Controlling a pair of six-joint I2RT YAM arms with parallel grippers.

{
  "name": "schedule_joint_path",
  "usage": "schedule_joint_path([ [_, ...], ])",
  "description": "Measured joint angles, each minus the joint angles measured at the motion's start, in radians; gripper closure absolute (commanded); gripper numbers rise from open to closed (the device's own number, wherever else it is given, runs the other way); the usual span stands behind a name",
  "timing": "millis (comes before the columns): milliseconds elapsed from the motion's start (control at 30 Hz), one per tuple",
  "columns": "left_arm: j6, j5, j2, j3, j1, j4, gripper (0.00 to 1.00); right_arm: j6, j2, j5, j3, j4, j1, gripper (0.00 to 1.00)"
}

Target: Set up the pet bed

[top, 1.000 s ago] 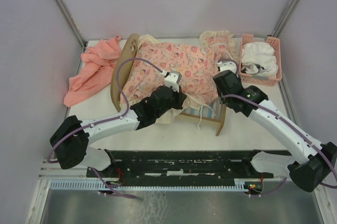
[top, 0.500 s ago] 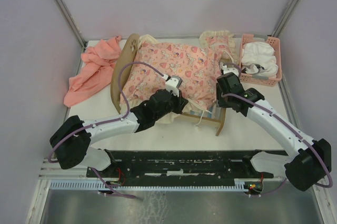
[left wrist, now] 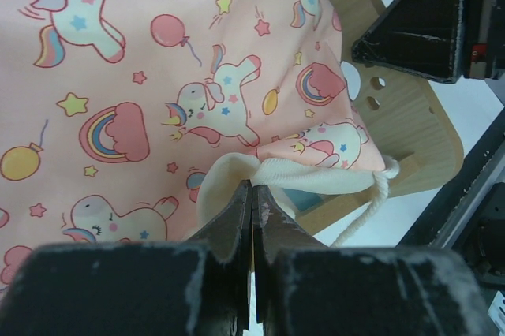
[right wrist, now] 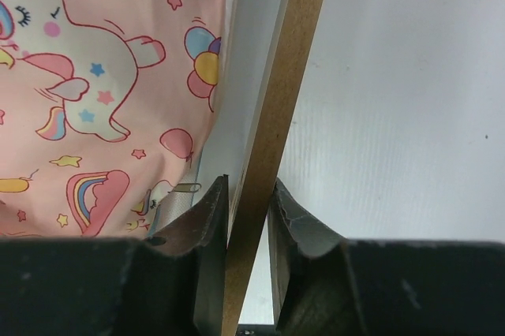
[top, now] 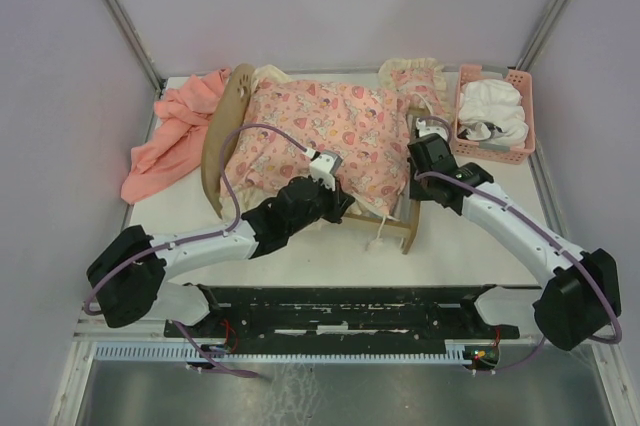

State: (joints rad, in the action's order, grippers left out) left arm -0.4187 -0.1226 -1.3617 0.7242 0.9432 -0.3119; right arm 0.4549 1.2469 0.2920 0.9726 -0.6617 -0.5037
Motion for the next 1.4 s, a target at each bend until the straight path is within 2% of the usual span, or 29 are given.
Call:
schedule_joint_path([
  [233, 0.018, -0.075, 0.011, -0.005, 0.002, 0.003, 0.97, -0.039, 0.136, -0.034, 0.099, 0.064, -0.016, 0.78],
  [300, 0.023, -0.107, 0.008, -0.005, 0.002, 0.005, 0.97, -0.064, 0.176, -0.042, 0.126, 0.096, -0.019, 0.72],
  [400, 0.031, -0.14, -0.011, -0.003, 0.002, 0.011, 0.96, -0.105, 0.211, -0.045, 0.151, 0.125, -0.022, 0.58],
  [533, 0.041, -0.163, -0.04, 0.006, 0.002, 0.034, 0.96, -0.146, 0.208, -0.034, 0.17, 0.102, -0.04, 0.5],
  [633, 0.042, -0.169, -0.046, 0.018, 0.002, 0.047, 0.96, -0.123, 0.144, -0.005, 0.157, 0.058, -0.061, 0.5],
  [733, 0.042, -0.174, -0.046, 0.027, 0.002, 0.05, 0.95, -0.064, 0.002, 0.04, 0.079, 0.033, -0.104, 0.5],
  [867, 0.04, -0.173, -0.046, 0.029, 0.0, 0.054, 0.95, 0.034, -0.166, 0.103, -0.039, -0.005, -0.21, 0.5],
  [1000, 0.033, -0.162, -0.046, 0.029, -0.002, 0.055, 0.95, 0.135, -0.24, 0.177, -0.151, 0.016, -0.323, 0.49],
  [1100, 0.013, -0.15, -0.05, 0.029, -0.008, 0.055, 0.94, 0.202, -0.248, 0.244, -0.229, 0.05, -0.417, 0.5],
  [1233, -0.015, -0.129, -0.053, 0.029, -0.02, 0.054, 0.94, 0.261, -0.194, 0.351, -0.302, 0.128, -0.54, 0.57],
  [1400, -0.042, -0.107, -0.053, 0.028, -0.034, 0.048, 0.94, 0.286, -0.093, 0.43, -0.357, 0.277, -0.566, 0.6],
])
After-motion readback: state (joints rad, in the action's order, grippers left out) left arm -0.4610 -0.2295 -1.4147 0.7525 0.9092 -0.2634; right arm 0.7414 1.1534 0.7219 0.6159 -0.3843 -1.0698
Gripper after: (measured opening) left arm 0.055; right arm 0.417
